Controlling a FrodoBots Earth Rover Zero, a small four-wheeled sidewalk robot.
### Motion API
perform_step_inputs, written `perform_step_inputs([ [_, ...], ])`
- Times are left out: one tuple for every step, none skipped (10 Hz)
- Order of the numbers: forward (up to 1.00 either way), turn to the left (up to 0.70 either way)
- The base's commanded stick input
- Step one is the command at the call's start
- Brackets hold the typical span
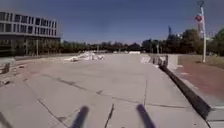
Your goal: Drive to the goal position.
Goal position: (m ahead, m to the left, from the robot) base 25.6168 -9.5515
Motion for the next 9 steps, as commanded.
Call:
perform_step_inputs([
  [0.70, -0.35],
  [0.70, -0.35],
  [0.70, -0.35],
  [0.70, -0.35],
  [0.70, -0.19],
  [0.70, 0.00],
  [0.70, 0.00],
  [0.70, 0.00],
  [0.70, 0.00],
])
